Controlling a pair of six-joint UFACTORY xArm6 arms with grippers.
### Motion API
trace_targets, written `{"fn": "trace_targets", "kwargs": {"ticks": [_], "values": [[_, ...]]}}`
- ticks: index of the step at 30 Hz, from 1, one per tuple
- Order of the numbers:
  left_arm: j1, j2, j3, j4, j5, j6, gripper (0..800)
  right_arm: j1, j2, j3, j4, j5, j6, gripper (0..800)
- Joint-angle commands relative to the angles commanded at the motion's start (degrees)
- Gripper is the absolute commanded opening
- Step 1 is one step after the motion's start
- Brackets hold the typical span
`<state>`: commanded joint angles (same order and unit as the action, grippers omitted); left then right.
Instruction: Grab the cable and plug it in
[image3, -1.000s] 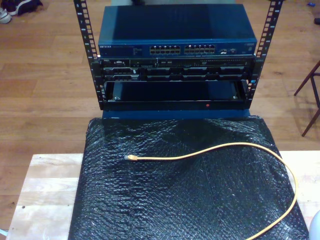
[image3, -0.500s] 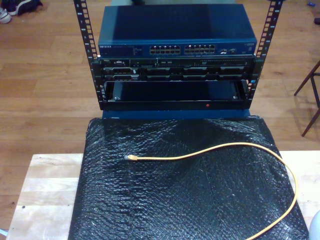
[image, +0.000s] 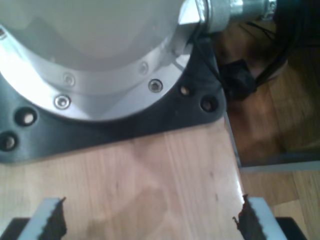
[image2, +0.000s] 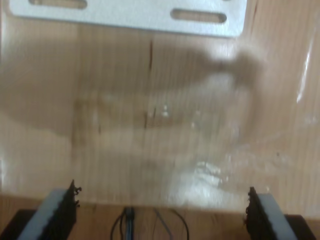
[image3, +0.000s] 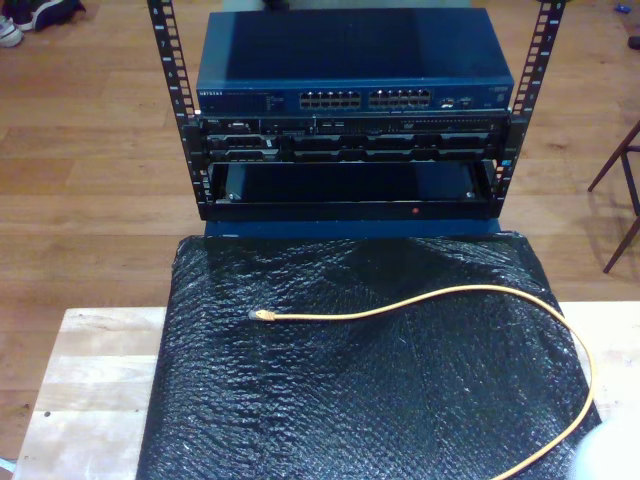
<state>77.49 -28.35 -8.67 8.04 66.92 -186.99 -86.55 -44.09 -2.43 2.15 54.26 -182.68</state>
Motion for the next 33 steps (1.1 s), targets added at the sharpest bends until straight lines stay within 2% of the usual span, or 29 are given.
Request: {"fn": "trace_targets", "kwargs": {"ticks": [12, 18, 25, 33], "values": [[-0.2, -0.4, -6.5, 0.1, 10.1, 0.2, 800, -0.1, -0.3, -7.6, -0.1, 10.8, 2.5, 798], [-1.6, -0.2, -12.9, -0.2, 18.7, 0.0, 800, 0.0, -0.2, -13.0, 0.2, 17.5, 6.9, 797], [-4.3, -0.2, -16.6, -0.4, 19.7, -0.5, 800, 1.8, 0.1, -17.9, 0.3, 20.5, 15.3, 797], [-9.4, 0.4, -20.5, -3.3, 21.0, -4.4, 800, 13.6, 4.7, -23.6, 0.3, 21.4, 30.2, 797]]}}
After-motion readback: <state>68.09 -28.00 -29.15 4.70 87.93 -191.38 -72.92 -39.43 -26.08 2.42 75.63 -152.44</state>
